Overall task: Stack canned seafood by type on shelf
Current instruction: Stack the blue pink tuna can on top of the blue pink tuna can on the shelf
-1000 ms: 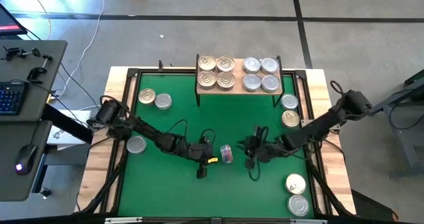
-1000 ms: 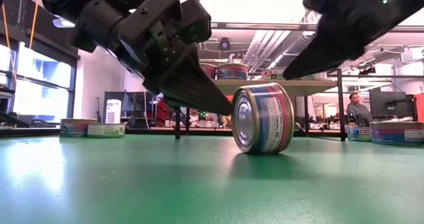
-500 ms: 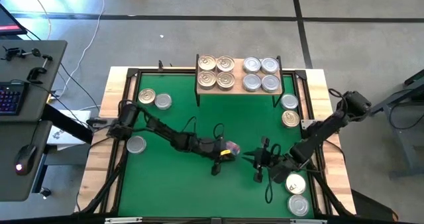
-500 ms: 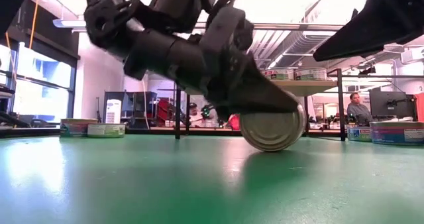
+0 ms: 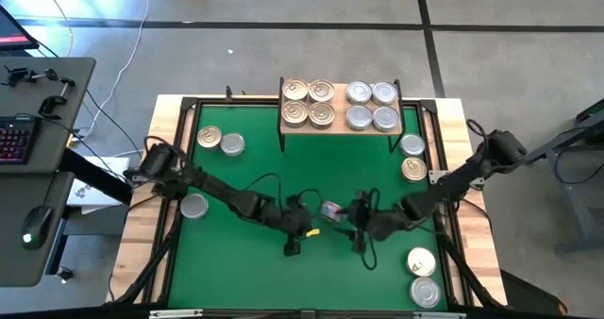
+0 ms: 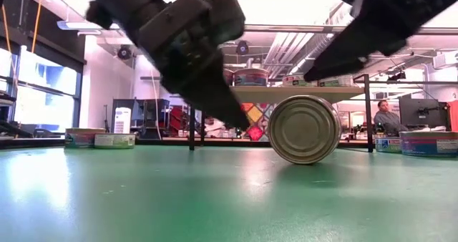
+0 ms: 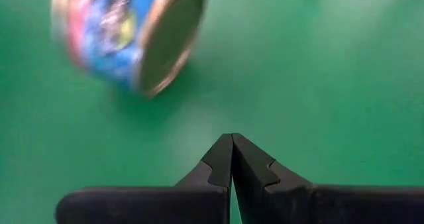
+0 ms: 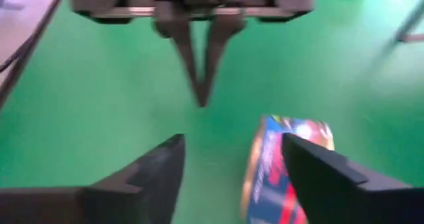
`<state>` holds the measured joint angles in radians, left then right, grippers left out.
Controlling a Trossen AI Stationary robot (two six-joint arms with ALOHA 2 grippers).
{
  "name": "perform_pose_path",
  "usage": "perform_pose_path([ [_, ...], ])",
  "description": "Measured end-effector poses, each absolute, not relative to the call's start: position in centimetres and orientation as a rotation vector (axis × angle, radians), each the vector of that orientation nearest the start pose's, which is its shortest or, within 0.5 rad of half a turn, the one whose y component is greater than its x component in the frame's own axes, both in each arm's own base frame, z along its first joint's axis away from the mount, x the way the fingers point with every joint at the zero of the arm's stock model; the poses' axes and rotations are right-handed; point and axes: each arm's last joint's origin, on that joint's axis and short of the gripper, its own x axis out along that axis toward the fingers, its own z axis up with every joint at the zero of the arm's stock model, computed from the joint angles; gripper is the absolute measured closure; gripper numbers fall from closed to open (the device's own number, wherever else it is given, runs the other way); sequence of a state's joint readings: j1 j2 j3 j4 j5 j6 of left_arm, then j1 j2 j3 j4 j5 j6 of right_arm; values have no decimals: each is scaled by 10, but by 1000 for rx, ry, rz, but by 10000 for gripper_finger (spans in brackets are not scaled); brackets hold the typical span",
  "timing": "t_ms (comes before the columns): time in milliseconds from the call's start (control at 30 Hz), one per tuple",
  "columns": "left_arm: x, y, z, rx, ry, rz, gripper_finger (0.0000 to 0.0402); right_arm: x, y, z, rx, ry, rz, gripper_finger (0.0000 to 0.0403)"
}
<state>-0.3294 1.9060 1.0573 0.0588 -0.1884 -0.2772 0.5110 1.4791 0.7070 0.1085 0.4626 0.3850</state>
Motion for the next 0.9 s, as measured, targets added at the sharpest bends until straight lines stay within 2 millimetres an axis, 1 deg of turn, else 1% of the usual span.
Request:
perform_pose_path([
  [67,356,-120,141,-16,808,43,402,265,126,189,39,616,-26,120],
  [133,353,-121,139,10,822,97,402,274,125,201,-2,639,-35,108],
  [233,351,-122,135,21,834,137,401,282,124,215,-72,682,-156,105],
  [333,351,-122,131,23,842,153,402,288,121,220,-75,742,-265,105],
  [400,349,-121,128,22,842,155,401,294,119,217,-39,770,-302,105],
  [600,341,-117,116,-2,824,163,402,309,110,192,-14,847,-349,105],
  [800,337,-116,112,-23,823,174,401,317,103,184,62,878,-337,105],
  [900,337,-115,111,-26,798,167,401,315,100,179,61,917,-341,109],
])
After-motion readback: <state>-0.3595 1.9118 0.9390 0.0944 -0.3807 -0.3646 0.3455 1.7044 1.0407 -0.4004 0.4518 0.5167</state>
